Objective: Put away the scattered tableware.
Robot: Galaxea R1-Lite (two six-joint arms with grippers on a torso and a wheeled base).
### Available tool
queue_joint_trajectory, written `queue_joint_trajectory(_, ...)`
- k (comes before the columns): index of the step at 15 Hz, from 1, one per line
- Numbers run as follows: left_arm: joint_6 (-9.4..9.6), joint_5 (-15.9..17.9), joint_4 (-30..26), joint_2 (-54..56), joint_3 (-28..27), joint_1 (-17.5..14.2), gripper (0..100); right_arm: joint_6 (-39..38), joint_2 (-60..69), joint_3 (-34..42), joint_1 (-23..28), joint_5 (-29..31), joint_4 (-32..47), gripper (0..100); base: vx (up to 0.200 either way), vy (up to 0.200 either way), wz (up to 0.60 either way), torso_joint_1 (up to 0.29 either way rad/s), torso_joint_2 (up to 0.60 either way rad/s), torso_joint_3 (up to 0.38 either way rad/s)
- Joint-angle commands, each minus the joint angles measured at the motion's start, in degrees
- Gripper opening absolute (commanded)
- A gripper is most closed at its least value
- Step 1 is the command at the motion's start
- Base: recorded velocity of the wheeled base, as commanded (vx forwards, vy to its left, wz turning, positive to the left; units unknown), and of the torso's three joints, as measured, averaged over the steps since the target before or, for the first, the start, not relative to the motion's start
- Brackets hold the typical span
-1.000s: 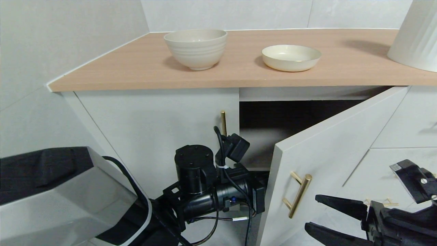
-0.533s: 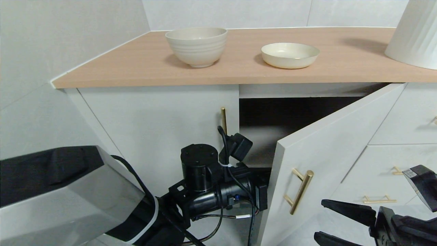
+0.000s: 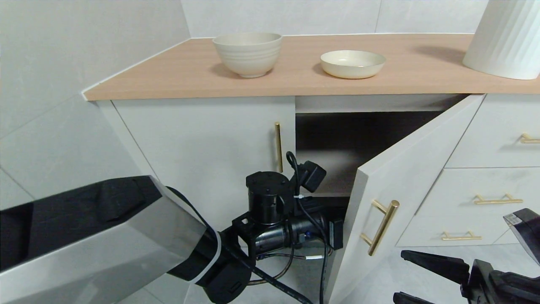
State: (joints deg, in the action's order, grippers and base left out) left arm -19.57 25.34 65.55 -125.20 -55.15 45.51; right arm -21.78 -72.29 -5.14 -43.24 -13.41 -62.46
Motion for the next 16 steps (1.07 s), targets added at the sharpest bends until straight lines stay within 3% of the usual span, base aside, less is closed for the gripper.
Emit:
queue_joint_trajectory(1,-0.74,-0.03,-0.07,-0.4,-0.84,-0.07,0,-0.01,0.31,0.22,0.0,-0.13,-0.03,100,0.0,0.0,0.0,0.0,0.0,0.0)
queue_joint_trajectory(7,-0.91,-0.12,-0.51,-1.72,-3.47,-0.07,0,-0.01,0.92,0.22,0.0,0.05,-0.03,100,-0.167,0.0,0.0,0.003,0.0,0.0)
queue_joint_trajectory(12,-0.91,-0.03,-6.66,-5.94,-12.44,-0.86,0,-0.01,1.8,0.22,0.0,0.05,-0.03,100,0.0,0.0,0.0,0.0,0.0,0.0)
queue_joint_trajectory(16,-0.91,-1.26,-6.49,-5.58,-12.79,-0.77,0,-0.01,2.77,0.13,-0.27,-0.21,-0.03,100,0.0,0.0,0.0,0.0,0.0,0.0)
